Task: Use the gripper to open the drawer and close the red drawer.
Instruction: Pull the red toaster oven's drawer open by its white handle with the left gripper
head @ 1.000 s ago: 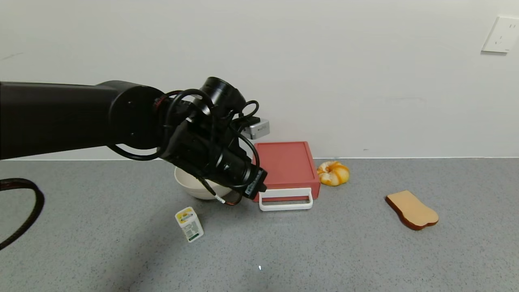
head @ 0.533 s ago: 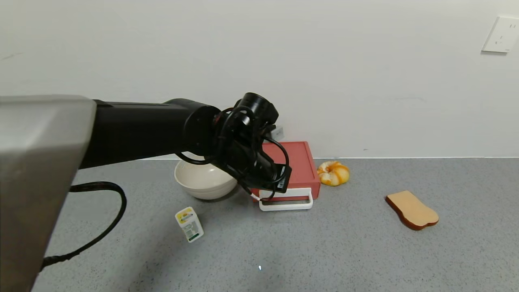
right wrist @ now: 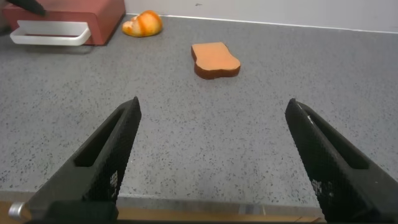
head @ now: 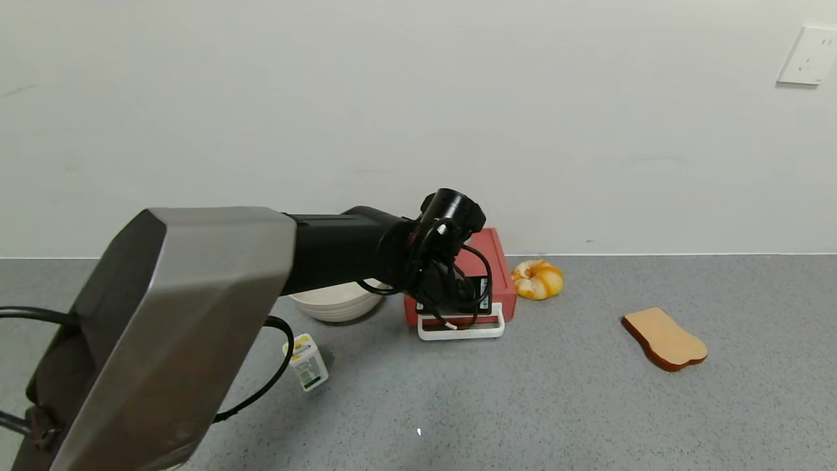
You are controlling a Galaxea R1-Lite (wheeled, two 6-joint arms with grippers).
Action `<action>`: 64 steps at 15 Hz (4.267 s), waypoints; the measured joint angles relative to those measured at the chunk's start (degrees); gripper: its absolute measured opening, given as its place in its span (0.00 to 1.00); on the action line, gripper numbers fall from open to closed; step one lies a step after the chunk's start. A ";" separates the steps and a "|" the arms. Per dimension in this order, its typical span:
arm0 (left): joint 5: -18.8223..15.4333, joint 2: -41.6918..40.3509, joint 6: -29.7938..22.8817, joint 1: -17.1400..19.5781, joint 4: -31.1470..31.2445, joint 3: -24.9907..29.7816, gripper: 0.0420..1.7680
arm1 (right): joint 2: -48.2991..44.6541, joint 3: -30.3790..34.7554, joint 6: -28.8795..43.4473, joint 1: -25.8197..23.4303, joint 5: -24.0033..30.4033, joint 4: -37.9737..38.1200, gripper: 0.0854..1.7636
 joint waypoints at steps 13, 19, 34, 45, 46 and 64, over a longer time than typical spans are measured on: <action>0.93 4.60 -4.96 -0.13 -6.11 0.77 0.04 | 0.00 0.00 0.01 0.00 0.00 0.00 0.97; 0.90 5.56 -5.02 -0.05 -7.88 0.85 0.04 | 0.00 0.00 0.01 0.00 0.00 0.00 0.97; 0.24 6.53 -7.47 -0.51 -4.95 0.10 0.04 | 0.00 0.00 0.00 0.00 -0.01 0.00 0.97; 0.20 5.77 -10.12 -1.88 2.40 0.02 0.04 | 0.00 0.00 -0.02 0.00 0.00 -0.02 0.97; 0.33 5.68 -10.95 -2.06 3.21 0.05 0.04 | 0.00 0.00 0.00 0.00 0.00 0.00 0.97; 0.98 3.34 -18.62 -6.53 12.74 2.39 0.04 | 0.00 0.00 0.00 0.00 0.00 0.00 0.97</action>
